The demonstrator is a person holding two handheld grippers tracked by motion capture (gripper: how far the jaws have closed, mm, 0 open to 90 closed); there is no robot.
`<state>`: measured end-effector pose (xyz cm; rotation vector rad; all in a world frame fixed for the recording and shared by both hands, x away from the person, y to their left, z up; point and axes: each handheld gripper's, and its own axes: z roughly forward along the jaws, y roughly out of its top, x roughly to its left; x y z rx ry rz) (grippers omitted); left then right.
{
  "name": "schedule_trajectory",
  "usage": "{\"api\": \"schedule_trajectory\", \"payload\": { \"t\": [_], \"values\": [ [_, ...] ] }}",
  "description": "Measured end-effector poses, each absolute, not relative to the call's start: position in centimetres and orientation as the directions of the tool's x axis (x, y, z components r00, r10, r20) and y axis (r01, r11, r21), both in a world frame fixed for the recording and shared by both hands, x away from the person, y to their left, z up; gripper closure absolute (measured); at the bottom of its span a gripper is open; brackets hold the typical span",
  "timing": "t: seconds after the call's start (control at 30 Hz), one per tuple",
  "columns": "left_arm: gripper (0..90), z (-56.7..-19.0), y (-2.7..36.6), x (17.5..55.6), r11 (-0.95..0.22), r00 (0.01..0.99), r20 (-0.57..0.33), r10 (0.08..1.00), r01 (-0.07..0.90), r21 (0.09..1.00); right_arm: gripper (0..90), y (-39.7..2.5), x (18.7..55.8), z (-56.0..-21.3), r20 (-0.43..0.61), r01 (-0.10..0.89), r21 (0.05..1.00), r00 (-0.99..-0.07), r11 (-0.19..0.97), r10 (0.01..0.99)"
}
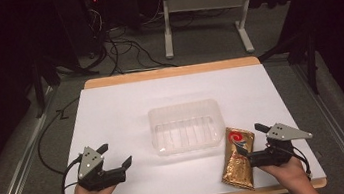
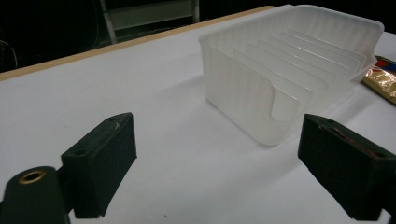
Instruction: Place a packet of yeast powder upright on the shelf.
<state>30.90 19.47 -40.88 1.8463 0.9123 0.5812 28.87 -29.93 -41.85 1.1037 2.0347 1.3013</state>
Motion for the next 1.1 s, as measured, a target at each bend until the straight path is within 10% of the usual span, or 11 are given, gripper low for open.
{"api": "schedule_trajectory", "payload": {
  "t": [0.73,1.1],
  "values": [
    [5.8,-41.3,19.3,31.3,-0.267,0.596,0.004,0.803,0.354,0.896,2.2,-30.8,29.6,-42.2,0.056,0.404,0.892,-0.545,0.203,0.837],
    [9.1,-41.9,19.6,31.7,-0.27,0.599,-0.011,0.801,0.377,0.886,21.9,-31.8,31.1,-42.2,0.125,0.472,0.865,-0.53,0.169,0.839]
  ]
}}
